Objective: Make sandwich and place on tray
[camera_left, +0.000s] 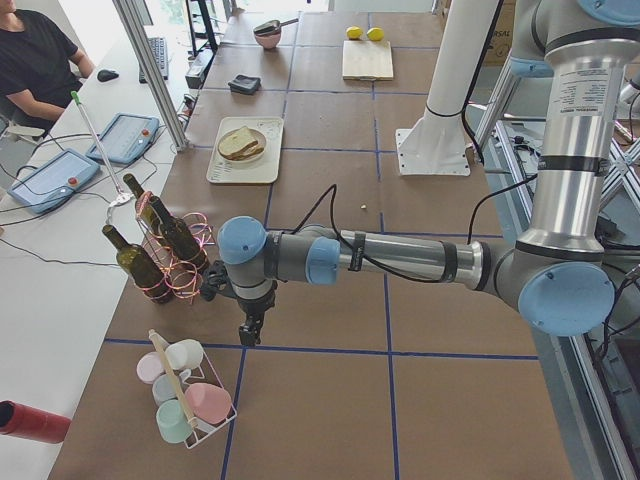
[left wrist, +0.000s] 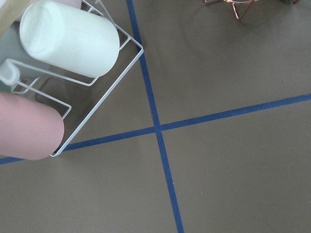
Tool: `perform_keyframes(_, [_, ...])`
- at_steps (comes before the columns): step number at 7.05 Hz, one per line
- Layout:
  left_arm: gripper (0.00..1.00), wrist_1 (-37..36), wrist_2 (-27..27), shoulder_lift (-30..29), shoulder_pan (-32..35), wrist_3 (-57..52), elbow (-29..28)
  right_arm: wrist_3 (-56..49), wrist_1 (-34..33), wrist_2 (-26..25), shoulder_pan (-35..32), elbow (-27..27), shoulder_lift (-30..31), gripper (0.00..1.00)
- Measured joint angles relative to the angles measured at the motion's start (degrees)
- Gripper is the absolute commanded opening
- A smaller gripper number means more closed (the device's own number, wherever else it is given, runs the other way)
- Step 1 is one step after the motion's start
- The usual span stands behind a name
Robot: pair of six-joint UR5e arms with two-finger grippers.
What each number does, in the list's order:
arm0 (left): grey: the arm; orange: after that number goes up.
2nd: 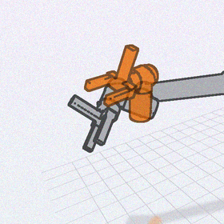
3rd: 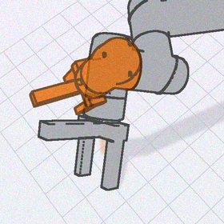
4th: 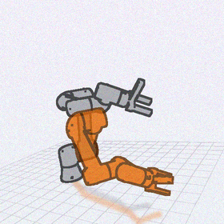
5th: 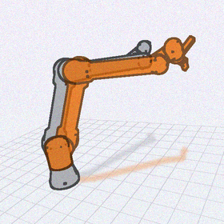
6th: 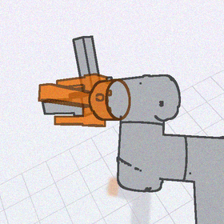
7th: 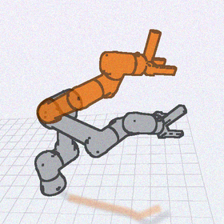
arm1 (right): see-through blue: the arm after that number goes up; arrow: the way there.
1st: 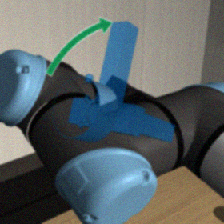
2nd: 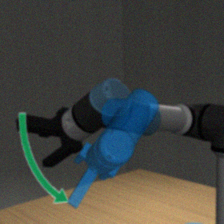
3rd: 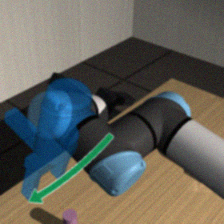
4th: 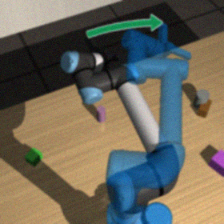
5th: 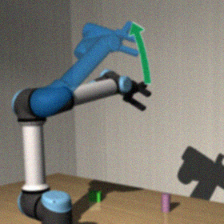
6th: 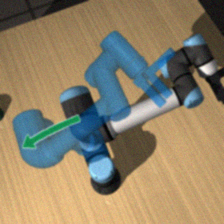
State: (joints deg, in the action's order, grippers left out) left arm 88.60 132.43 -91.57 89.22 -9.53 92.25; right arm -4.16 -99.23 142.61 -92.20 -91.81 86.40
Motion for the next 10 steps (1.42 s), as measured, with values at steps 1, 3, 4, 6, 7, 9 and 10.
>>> perform_keyframes(1, [1.00, -0.1, 0.2, 1.3, 0.5, -0.5, 0.3, 0.0, 0.2, 0.1, -0.2, 0.1, 0.4, 1.00])
perform_keyframes(3, [1.00, -0.1, 0.2, 2.2, 0.7, -0.7, 0.6, -0.2, 0.5, -0.8, -0.3, -0.2, 1.7, 1.00])
perform_keyframes(4, [1.00, -0.1, 0.1, 2.2, 0.8, -0.7, 0.7, -0.2, 0.6, -2.3, -0.4, -0.6, 2.3, 1.00])
perform_keyframes(6, [1.00, -0.1, -0.1, 2.2, 0.8, -0.5, 0.9, 0.2, 3.6, -5.9, -0.6, -0.9, 3.7, 1.00])
perform_keyframes(7, [1.00, -0.1, -0.1, 2.1, 0.8, -0.5, 1.0, 2.5, 6.9, -6.7, -0.6, -1.0, 4.8, 1.00])
perform_keyframes(9, [1.00, -0.1, -0.1, 1.8, 0.8, -0.4, 1.1, 7.7, 9.3, -6.7, -0.6, -1.0, 5.0, 1.00])
perform_keyframes(10, [1.00, -0.1, -0.1, 1.7, 0.8, -0.4, 1.1, 8.5, 9.5, -6.5, -0.6, -0.9, 5.0, 1.00])
